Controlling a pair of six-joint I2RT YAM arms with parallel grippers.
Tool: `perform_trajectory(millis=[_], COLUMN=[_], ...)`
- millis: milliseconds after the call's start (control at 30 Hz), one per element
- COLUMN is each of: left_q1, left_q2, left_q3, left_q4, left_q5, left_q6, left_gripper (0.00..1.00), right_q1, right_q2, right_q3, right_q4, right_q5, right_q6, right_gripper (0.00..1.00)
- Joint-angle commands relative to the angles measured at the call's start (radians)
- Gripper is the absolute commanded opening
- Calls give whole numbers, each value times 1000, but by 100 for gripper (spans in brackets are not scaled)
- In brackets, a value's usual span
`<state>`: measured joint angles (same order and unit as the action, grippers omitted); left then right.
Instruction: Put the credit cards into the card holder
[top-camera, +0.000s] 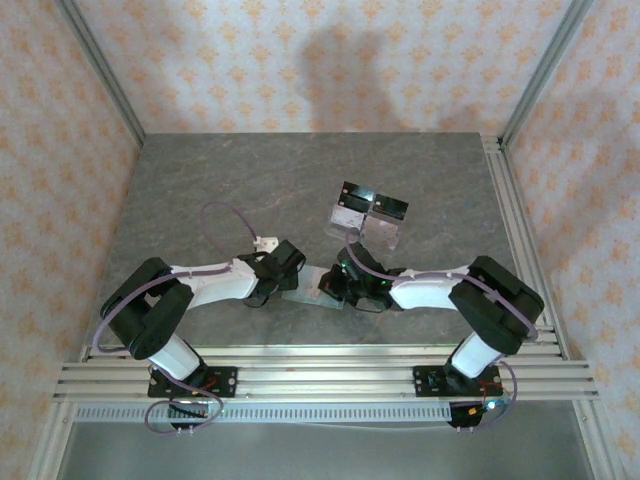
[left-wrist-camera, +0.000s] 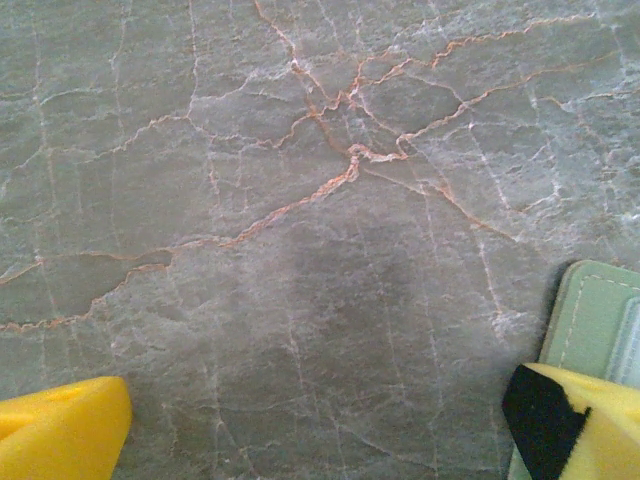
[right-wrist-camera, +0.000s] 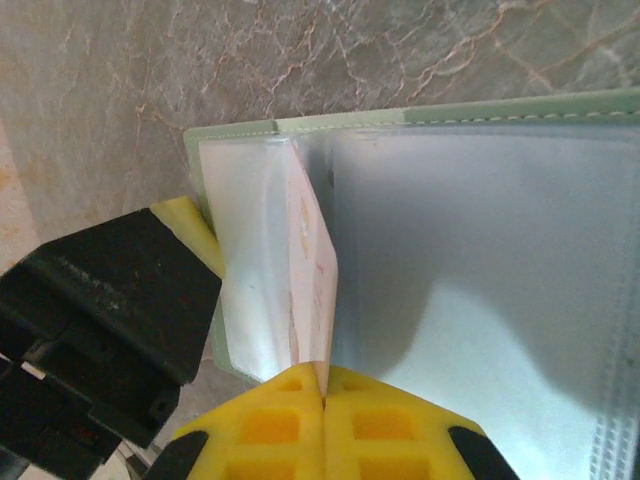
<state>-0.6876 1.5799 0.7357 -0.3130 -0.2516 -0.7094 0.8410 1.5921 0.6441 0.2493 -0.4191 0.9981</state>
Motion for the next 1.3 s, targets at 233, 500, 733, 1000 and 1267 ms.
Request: perform_trajectory(millis=[233,500,733,1000,1267], left_q1=[-23,-24,-24,-24,-46], left_q2=[34,26,31,24,-34], left_q3=[-26,-30,-27,-26,-52], left_q4=[-55,-61,-65,-81,-102], left_q5=[56,57,45,16,29], left_q6=[25,28,34,36,18], left_gripper=[100,100,100,100,100], right_q1=[-97,-124,-125,-131,-144], right_q2=[-77,-58,-44,-107,-138], right_q3=[-16,28,17,-16,-53], right_q4=[-171,-211,-163,-120,-68], right_q5=[-140,-270,-286,-258,-255], right_q6=[-213,-335,-326,-311,-299], right_gripper=[0,0,0,0,0])
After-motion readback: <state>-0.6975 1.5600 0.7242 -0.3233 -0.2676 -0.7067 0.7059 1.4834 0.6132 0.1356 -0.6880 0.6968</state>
